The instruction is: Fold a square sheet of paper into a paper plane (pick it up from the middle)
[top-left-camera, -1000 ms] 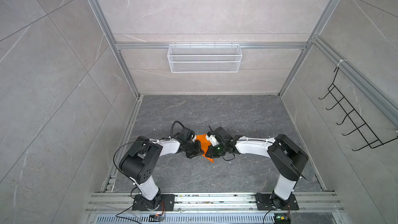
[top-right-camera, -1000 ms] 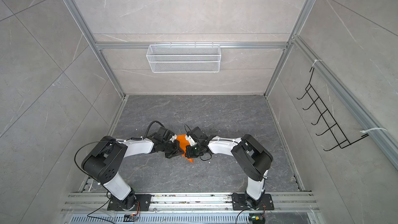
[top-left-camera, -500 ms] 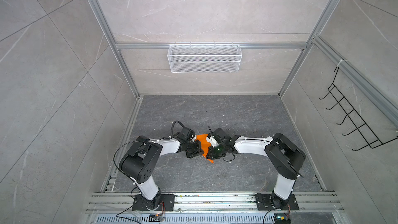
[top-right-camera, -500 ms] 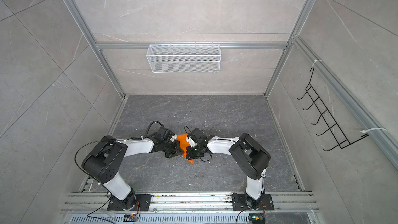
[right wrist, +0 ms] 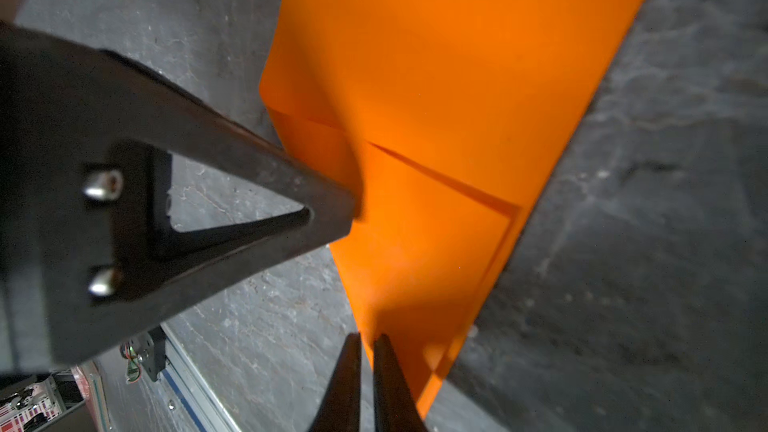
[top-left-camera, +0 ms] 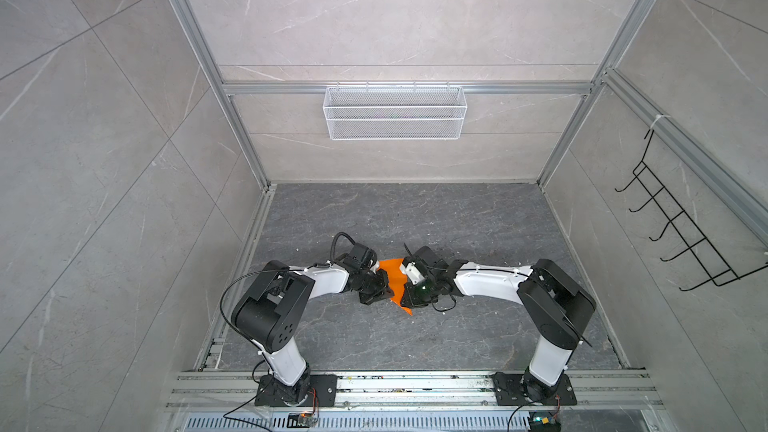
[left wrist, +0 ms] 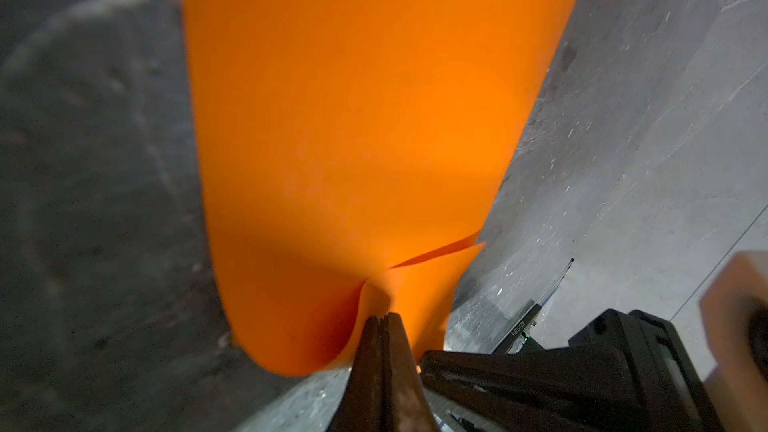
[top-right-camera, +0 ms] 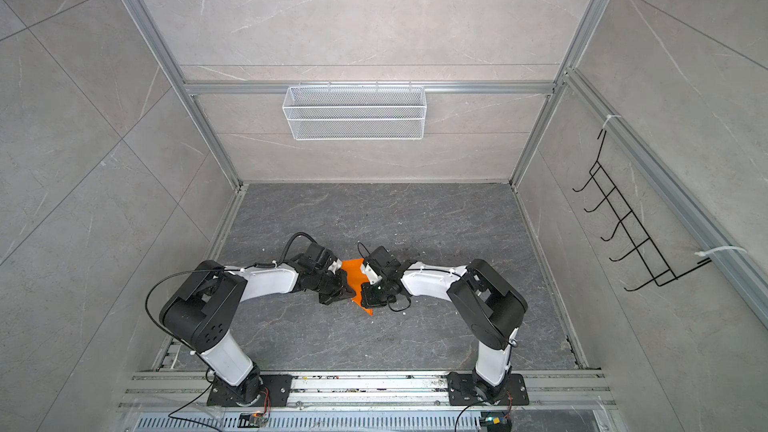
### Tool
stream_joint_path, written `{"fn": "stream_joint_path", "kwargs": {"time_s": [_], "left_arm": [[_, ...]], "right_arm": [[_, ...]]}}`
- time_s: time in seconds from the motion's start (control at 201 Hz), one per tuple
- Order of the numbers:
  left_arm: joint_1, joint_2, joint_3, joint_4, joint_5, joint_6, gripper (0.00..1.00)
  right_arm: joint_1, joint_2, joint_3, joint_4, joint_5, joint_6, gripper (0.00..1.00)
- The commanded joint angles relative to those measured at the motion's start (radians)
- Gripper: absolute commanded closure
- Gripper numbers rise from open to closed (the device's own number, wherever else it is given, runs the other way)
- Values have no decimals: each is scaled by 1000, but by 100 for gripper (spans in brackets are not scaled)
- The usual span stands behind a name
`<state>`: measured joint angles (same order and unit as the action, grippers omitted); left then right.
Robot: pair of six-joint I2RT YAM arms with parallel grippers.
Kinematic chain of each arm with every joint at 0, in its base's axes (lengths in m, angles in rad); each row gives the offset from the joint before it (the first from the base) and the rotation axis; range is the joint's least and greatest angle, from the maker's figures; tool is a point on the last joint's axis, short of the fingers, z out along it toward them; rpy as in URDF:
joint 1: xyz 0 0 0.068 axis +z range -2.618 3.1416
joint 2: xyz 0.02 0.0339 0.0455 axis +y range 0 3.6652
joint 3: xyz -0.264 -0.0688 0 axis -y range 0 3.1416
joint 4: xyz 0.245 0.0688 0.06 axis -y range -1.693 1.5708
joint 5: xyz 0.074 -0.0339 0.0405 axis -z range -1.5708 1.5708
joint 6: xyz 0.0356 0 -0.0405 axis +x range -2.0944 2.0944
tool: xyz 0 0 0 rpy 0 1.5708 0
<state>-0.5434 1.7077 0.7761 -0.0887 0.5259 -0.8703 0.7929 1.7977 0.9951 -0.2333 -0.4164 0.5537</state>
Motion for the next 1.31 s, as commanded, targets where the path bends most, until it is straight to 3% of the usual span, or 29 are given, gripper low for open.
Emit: {"fn": "stream_joint_path", "kwargs": {"time_s": [0.0,0.537,0.911,1.304], "left_arm": [[-2,52,-10,-96,-103,27,99],[-3,65,7,-119,-108,29,99],[-2,64,15,-129,-107,33,99],[-2,61,11,-127,-107,34,99]], "right_arm": [[7,-25,-20,-52,-4,-14,87],[7,26,-26,-84,45,-28,87],[29,-73,-16,-66,22,-21,87],[36,3,-13,-68,53,-2,89]]}}
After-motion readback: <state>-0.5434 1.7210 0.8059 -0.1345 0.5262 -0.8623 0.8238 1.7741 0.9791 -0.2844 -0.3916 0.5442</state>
